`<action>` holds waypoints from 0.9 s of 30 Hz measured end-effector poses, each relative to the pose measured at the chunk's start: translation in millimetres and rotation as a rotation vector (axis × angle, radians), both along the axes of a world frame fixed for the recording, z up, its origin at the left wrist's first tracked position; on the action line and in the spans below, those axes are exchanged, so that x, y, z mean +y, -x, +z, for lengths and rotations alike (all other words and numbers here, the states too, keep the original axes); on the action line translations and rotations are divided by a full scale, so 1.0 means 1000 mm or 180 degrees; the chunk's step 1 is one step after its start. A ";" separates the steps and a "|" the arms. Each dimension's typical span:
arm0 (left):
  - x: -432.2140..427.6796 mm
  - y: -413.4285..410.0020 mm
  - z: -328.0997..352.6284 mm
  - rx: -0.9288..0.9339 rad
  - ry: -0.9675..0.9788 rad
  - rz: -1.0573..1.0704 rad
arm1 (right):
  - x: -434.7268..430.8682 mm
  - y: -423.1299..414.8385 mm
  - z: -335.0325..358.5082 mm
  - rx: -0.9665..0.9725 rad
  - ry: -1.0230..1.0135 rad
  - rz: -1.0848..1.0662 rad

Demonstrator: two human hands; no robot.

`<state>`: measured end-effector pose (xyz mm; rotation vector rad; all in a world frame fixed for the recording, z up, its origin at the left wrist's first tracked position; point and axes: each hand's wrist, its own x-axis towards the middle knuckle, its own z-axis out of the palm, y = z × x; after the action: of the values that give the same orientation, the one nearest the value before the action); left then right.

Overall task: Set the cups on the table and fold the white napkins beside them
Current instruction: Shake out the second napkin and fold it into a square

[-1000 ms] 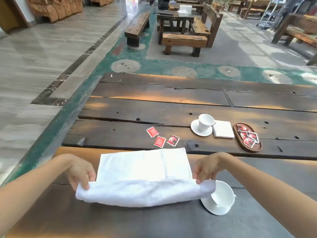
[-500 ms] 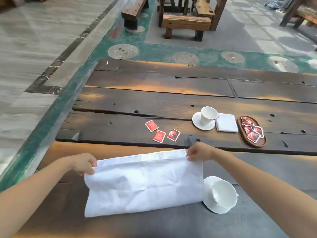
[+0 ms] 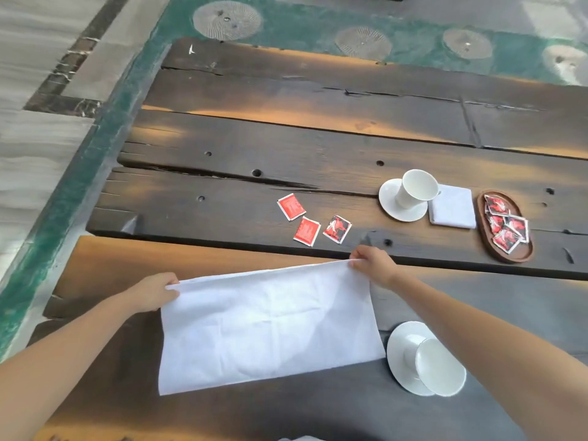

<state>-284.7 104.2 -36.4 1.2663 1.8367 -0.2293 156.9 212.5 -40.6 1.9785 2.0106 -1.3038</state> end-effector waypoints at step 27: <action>-0.016 -0.083 -0.002 0.0887 -0.1702 -0.1558 | -0.055 0.058 -0.013 -0.0581 -0.1422 0.2695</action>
<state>-202.1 88.3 -38.3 2.1505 1.8543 -0.1891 98.9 158.0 -53.5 1.0011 2.7080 -0.4981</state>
